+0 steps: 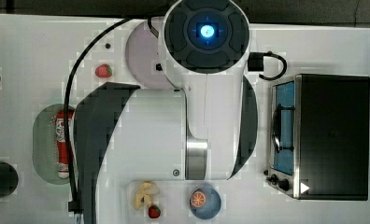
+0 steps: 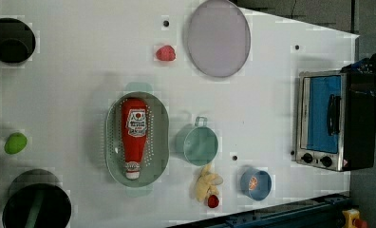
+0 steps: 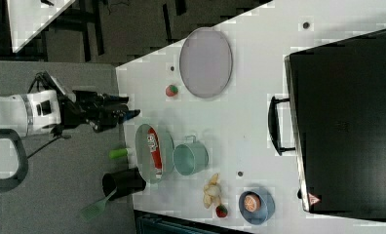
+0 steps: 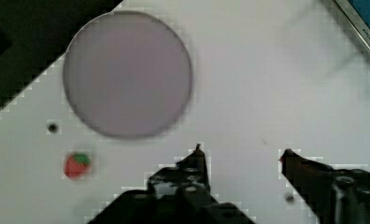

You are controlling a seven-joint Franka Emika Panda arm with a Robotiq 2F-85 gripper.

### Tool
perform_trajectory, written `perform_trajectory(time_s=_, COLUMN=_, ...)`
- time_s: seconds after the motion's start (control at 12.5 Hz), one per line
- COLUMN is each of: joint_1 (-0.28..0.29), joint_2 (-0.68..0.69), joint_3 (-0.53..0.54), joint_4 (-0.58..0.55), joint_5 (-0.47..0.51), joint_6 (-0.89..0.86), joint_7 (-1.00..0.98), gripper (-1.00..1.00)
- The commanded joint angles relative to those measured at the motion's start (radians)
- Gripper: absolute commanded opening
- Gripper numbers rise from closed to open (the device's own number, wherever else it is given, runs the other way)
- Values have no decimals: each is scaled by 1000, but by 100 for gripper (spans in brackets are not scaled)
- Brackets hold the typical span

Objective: Pick ketchup from strainer and place it on the table

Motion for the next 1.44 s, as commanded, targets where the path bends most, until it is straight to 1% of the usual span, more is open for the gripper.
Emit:
perform_trajectory(time_s=0.08, joint_1=-108, joint_2=-200, joint_3=68, joint_4=-66, joint_5=-7, joint_6=-185, joint_7=-13, gripper=58)
perform_trajectory(time_s=0.24, joint_1=-98, joint_2=-190, joint_3=91, joint_4=-67, joint_5=6, joint_6=-168, joint_7=-13, gripper=100)
perform_trajectory(time_s=0.4, joint_1=-78, joint_2=-163, joint_3=145, joint_4=-66, joint_5=7, joint_6=-130, joint_7=-13, gripper=100)
perform_trajectory(time_s=0.56, joint_1=-56, joint_2=-126, joint_3=225, joint_4=-66, joint_5=6, joint_6=-83, joint_7=-13, gripper=100)
perform_trajectory(time_s=0.8, joint_1=-22, joint_2=-66, joint_3=377, joint_4=-67, joint_5=6, joint_6=-49, joint_7=-12, gripper=100)
perform_trajectory(time_s=1.04, joint_1=-4, joint_2=9, joint_3=522, joint_4=-69, joint_5=2, joint_6=11, joint_7=12, gripper=100)
perform_trajectory(time_s=1.28, joint_1=15, joint_2=94, joint_3=629, joint_4=-103, joint_5=-4, joint_6=86, joint_7=47, gripper=100)
perform_trajectory(time_s=1.44, joint_1=31, joint_2=146, joint_3=669, joint_4=-147, joint_5=-22, joint_6=175, joint_7=58, gripper=100)
